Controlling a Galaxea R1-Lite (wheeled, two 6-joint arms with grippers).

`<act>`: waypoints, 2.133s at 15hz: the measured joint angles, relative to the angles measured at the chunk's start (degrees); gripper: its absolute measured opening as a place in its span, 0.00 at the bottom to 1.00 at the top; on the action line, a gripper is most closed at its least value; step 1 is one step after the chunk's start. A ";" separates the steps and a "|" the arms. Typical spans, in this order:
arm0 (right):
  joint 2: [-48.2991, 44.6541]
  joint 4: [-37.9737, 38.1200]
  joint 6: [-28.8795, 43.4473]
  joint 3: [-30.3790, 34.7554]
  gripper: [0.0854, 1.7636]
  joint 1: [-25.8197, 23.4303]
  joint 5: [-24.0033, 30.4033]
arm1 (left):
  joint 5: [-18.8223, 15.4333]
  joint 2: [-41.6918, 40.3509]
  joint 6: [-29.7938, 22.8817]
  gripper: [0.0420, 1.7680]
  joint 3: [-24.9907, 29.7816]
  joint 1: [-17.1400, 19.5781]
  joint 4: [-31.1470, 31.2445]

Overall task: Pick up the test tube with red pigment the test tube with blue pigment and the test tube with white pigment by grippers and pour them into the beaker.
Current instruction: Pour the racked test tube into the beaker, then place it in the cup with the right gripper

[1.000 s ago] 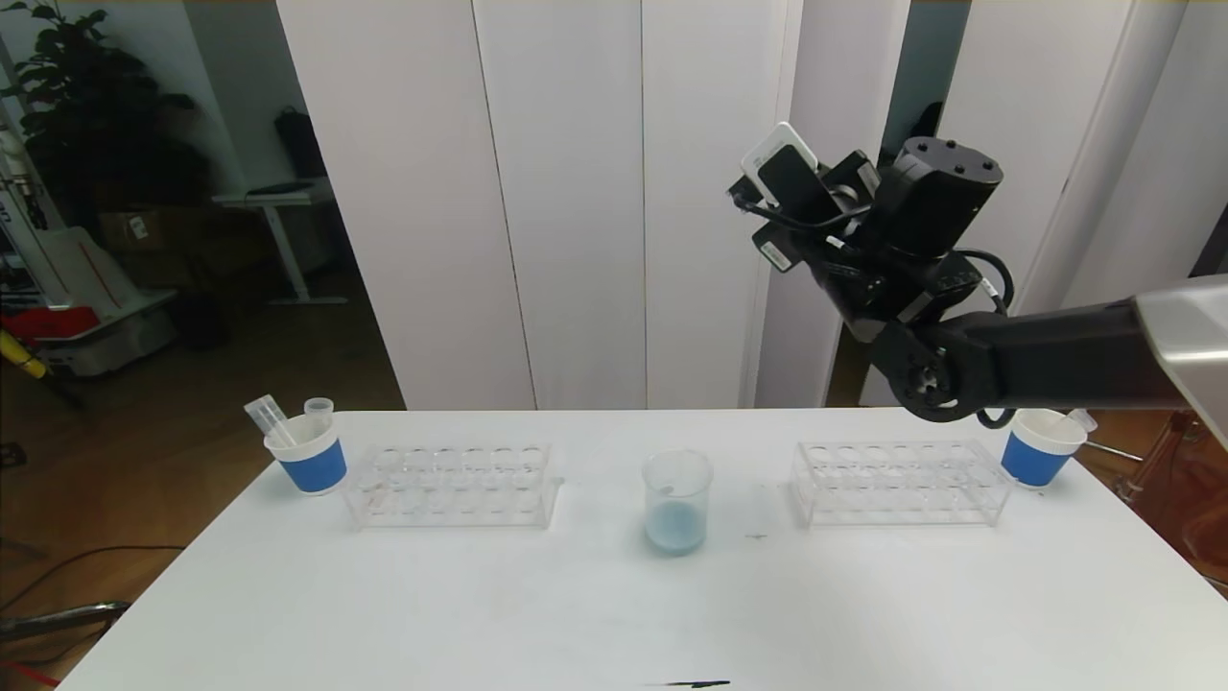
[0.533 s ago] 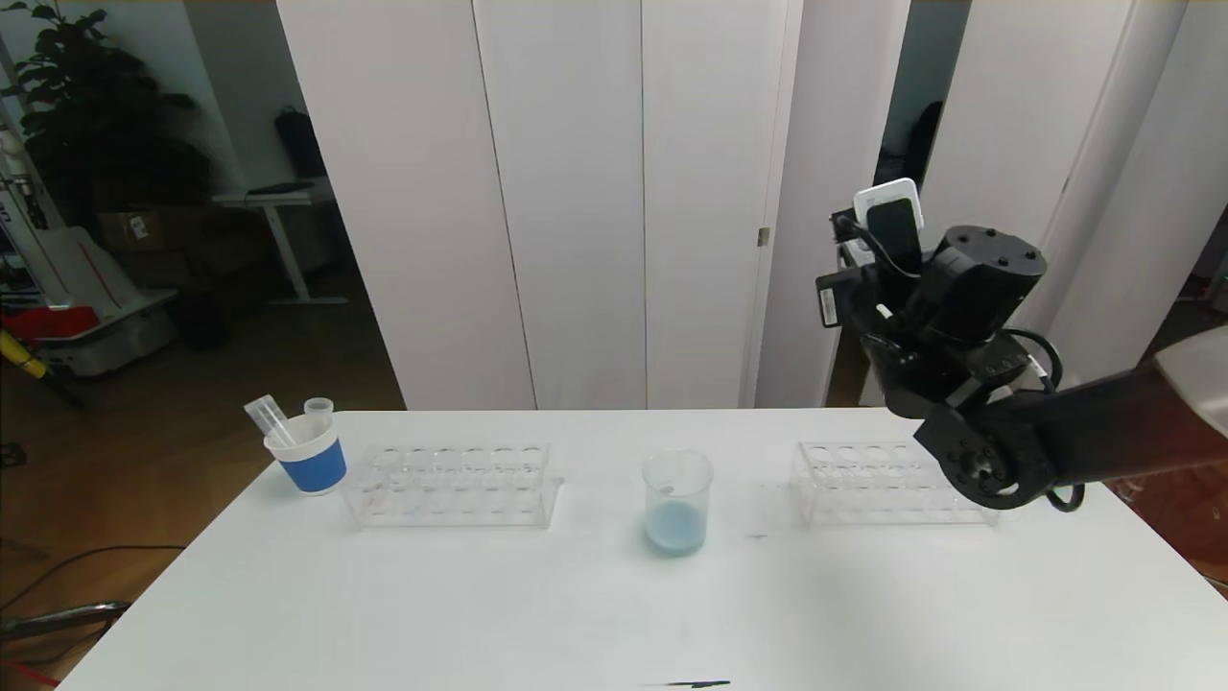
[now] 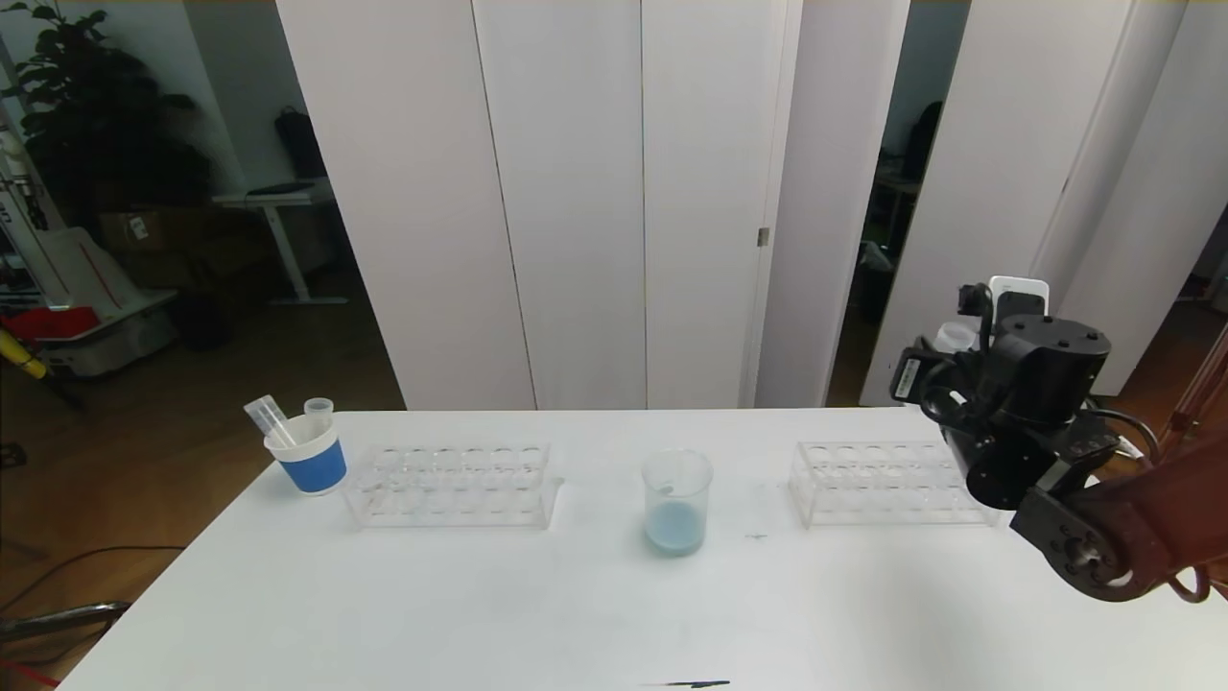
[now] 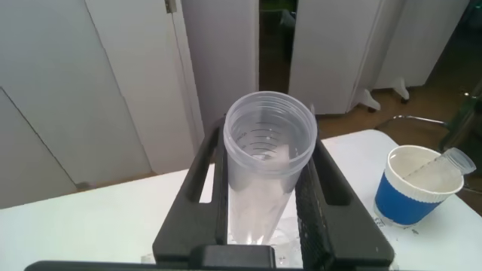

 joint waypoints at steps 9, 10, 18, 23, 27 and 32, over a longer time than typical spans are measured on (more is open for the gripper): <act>-1.35 -3.51 -1.11 3.89 0.29 -12.80 3.82 | -0.02 0.00 0.00 0.99 0.00 0.02 0.02; -1.41 -3.67 -2.57 2.56 0.29 -15.63 5.33 | -0.02 0.00 0.01 0.99 0.00 0.00 0.02; 2.94 -3.80 -7.94 -12.30 0.29 -25.27 9.72 | 0.00 0.00 0.01 0.99 0.00 0.02 0.02; 10.00 -5.41 -7.52 -14.30 0.29 -26.21 9.59 | 0.00 0.00 0.01 0.99 0.00 0.02 0.02; 15.19 -8.69 -7.70 -11.78 0.29 -26.37 9.72 | -0.02 0.00 0.01 0.99 0.00 0.02 0.02; 19.54 -11.08 -7.72 -9.09 0.29 -27.53 9.55 | -0.02 0.00 0.01 0.99 0.00 0.02 0.02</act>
